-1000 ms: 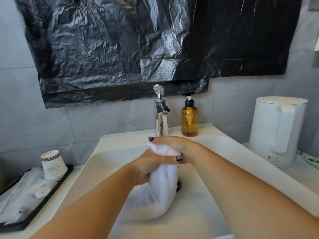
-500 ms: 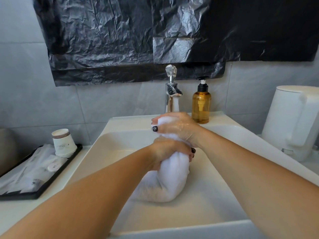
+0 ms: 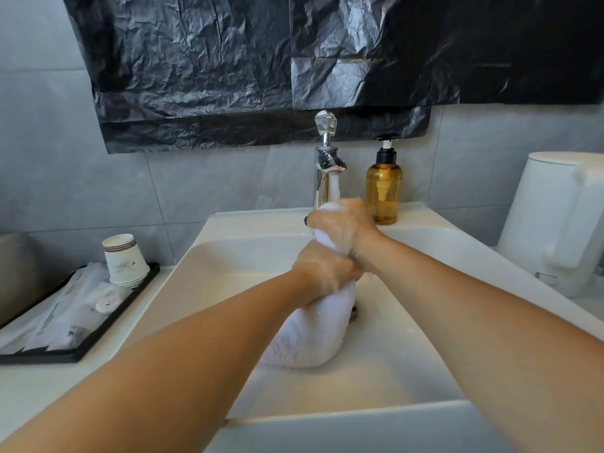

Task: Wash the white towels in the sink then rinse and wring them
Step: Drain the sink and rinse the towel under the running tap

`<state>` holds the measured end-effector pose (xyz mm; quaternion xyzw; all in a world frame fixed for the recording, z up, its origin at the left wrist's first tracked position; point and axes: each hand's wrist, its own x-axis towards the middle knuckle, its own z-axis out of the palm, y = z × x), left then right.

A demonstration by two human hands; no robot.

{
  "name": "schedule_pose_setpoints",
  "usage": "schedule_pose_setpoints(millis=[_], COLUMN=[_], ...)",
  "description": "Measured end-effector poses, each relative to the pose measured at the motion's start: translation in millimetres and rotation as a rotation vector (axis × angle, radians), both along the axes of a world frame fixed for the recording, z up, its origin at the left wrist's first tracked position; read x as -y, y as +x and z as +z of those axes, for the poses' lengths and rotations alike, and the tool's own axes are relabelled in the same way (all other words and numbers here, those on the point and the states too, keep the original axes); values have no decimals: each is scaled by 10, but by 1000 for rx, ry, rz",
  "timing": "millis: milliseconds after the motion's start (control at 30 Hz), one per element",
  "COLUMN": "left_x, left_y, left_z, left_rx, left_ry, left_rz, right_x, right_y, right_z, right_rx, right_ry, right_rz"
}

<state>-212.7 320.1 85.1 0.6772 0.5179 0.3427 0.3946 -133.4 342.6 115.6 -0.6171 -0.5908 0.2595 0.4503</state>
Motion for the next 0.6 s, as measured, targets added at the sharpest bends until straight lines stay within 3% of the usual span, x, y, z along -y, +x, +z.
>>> schedule_pose_setpoints(millis=[167, 233, 300, 433, 500, 600], left_x=[-94, -139, -201, -296, -304, -305], left_y=[-137, -268, -383, -574, -633, -641], left_z=[99, 176, 229, 334, 368, 382], left_rx=[10, 107, 209, 414, 456, 449], left_ry=[-72, -53, -39, -11, -7, 20], left_rz=[50, 124, 189, 302, 320, 313], right_x=[53, -53, -120, -58, -40, -96], right_y=[77, 160, 266, 429, 460, 505], right_z=[100, 109, 35, -208, -288, -421], right_rx=[-488, -532, -323, 339, 435, 452], right_ry=[55, 25, -68, -610, -833, -983], right_rz=[187, 154, 62, 137, 212, 197])
